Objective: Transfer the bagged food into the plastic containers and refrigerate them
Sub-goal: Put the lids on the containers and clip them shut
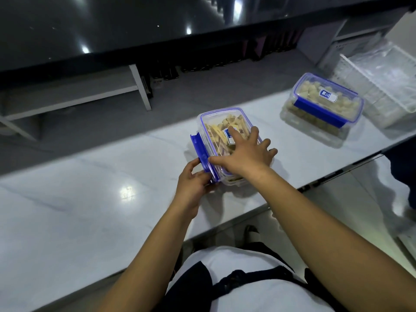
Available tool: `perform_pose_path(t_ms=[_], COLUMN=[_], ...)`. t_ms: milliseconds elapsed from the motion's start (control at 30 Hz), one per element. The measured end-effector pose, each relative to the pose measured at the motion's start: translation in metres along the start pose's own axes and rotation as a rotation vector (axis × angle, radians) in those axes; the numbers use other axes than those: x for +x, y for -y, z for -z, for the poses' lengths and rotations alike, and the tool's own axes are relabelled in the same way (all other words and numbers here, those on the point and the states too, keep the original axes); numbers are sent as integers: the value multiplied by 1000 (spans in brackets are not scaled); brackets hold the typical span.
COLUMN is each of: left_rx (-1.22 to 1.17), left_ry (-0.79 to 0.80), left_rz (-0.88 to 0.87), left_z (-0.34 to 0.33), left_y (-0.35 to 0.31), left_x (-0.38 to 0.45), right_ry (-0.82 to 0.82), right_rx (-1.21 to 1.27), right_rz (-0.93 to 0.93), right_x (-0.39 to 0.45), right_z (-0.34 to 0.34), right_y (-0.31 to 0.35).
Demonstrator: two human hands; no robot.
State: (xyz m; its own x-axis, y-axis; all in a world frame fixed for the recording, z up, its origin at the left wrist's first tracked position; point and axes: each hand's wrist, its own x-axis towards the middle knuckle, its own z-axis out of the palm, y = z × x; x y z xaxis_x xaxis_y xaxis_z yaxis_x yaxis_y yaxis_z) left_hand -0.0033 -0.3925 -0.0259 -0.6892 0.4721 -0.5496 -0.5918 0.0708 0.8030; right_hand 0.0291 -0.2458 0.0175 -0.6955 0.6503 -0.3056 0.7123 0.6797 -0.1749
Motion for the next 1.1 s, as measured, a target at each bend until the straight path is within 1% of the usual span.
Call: perform_pose_path(t_ms=[133,300,400,500,600,667,767,867,967,1033,1100], left_rx=[15,18,38,51,202,269,243,185,129,109,91], left_ry=[4,-3,-45,-109,-177,-222,-281,-316,-343,-378,-413], left_rz=[13,-1,-25,-59,-139,-177,-166,-137,-101,-91,-80], left_z=[2,-1,-6,-12,-22,-31,-39,-42,-45,-47,-50], left_y=[-2,-6,-10,-15,-19,-18,-16,-15,-13,-15,-15], left_x=[0,-2,-4,-2,-1,-2,-3,-3,-2,0,2], right_ry=[-25,-58,-50,-17,-23,5,55,61,88,54,3], right_rx=[-52,-87,-68,-52,101,203,222,184,98,78,111], right_rz=[47,91,140,231,329,389,460,529,607,667,698], right_x=[3,-12,-12,-3,2,3,5,18,48,67,76], right_z=[-2,-14,-10,2,4,3,2,9,15,10,0], right_y=[0,-19,-25,-35,-52,-61,-71,-74,-67,-60,-57])
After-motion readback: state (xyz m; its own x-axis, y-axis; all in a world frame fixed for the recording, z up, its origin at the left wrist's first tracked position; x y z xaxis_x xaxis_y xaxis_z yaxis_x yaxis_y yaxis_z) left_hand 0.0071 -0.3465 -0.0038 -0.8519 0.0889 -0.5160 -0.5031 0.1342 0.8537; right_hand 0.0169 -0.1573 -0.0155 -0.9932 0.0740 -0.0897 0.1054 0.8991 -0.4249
